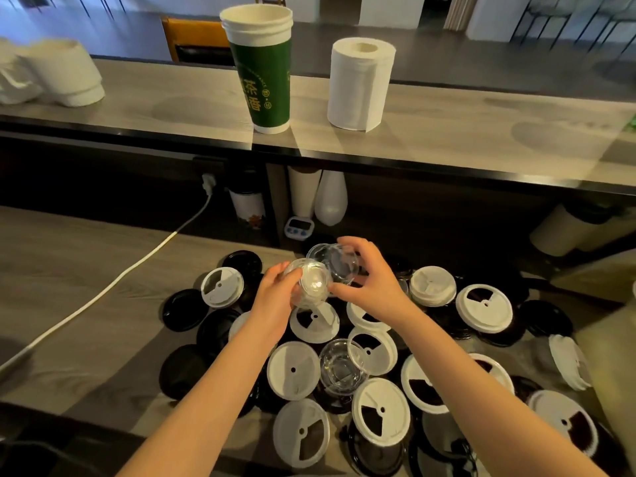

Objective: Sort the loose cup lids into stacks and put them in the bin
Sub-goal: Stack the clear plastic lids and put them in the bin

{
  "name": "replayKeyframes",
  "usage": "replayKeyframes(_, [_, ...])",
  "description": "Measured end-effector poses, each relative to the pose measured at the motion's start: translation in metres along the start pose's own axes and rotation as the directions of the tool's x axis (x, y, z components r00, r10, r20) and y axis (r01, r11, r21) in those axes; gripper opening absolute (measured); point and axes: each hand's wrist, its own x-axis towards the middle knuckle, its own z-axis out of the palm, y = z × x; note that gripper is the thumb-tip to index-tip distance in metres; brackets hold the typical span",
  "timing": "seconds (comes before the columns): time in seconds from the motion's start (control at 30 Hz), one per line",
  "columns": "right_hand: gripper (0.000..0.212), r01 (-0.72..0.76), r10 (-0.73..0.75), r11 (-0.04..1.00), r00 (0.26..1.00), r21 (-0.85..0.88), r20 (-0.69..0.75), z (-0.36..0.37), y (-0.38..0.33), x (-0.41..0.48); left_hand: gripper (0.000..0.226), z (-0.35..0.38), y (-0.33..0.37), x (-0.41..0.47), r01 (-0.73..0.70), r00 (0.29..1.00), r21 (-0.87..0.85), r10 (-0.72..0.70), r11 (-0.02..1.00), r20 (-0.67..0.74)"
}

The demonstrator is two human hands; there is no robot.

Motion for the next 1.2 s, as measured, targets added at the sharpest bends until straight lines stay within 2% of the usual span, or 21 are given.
replayKeyframes(0.07, [0.067,0.027,-0.026,0.999,0.999,-0.041,0.024,0.006,-0.001,-0.006,0.036,0.002,0.002,-0.006,0.016,1.0,-0.069,-0.015,0.997,0.003])
replayKeyframes(0.17, [0.072,0.072,-0.065,0.991,0.996,-0.117,0.059,0.016,0.0,-0.014,0.035,0.003,0.006,-0.017,0.034,0.996,-0.112,-0.024,0.993,0.087])
replayKeyframes(0.3, [0.075,0.233,-0.218,0.935,0.972,-0.268,0.085,0.025,0.002,-0.022,0.037,-0.001,0.005,-0.025,-0.001,0.982,-0.06,0.012,0.998,0.189])
replayKeyframes(0.37, [0.076,0.243,-0.228,0.925,0.97,-0.291,0.084,0.026,0.002,-0.026,0.036,-0.004,0.004,-0.028,-0.025,0.977,-0.036,0.032,0.999,0.211])
replayKeyframes(0.4, [0.077,0.239,-0.222,0.925,0.971,-0.295,0.089,0.026,0.002,-0.027,0.043,-0.005,0.002,-0.028,-0.017,0.977,-0.028,0.023,0.999,0.213])
replayKeyframes(0.47, [0.08,0.217,-0.19,0.934,0.974,-0.283,0.119,0.023,0.003,-0.03,0.047,-0.006,-0.001,-0.03,0.008,0.975,-0.02,-0.004,1.0,0.222])
replayKeyframes(0.63, [0.082,0.096,-0.062,0.963,0.989,-0.251,0.137,0.006,0.005,-0.036,0.032,-0.002,-0.004,-0.034,-0.004,0.973,-0.007,0.006,1.0,0.233])
replayKeyframes(0.73, [0.079,0.101,-0.066,0.947,0.99,-0.305,0.123,0.001,0.005,-0.038,0.023,0.003,-0.002,-0.035,0.003,0.965,0.006,-0.005,1.0,0.261])
replayKeyframes(0.87, [0.068,0.021,0.014,0.937,0.995,-0.348,0.099,-0.018,0.009,-0.035,0.033,0.004,-0.001,-0.03,-0.023,0.982,0.027,0.018,0.999,0.189])
replayKeyframes(0.93, [0.062,-0.05,0.084,0.893,0.995,-0.447,0.057,-0.029,0.02,-0.033,0.038,0.001,-0.001,-0.027,-0.051,0.989,0.048,0.044,0.998,0.138])
replayKeyframes(1.03, [0.066,-0.173,0.282,0.735,0.958,-0.656,0.063,-0.036,0.035,-0.031,0.033,-0.006,-0.001,-0.024,-0.068,0.991,0.099,0.056,0.993,0.121])
replayKeyframes(1.1, [0.081,-0.183,0.378,0.674,0.917,-0.716,0.122,-0.034,0.041,-0.031,0.03,-0.009,-0.003,-0.025,-0.078,0.99,0.144,0.059,0.986,0.13])
replayKeyframes(1.2, [0.088,-0.148,0.386,0.627,0.912,-0.765,0.14,-0.023,0.044,-0.03,0.038,-0.012,-0.008,-0.025,-0.08,0.991,0.186,0.058,0.979,0.12])
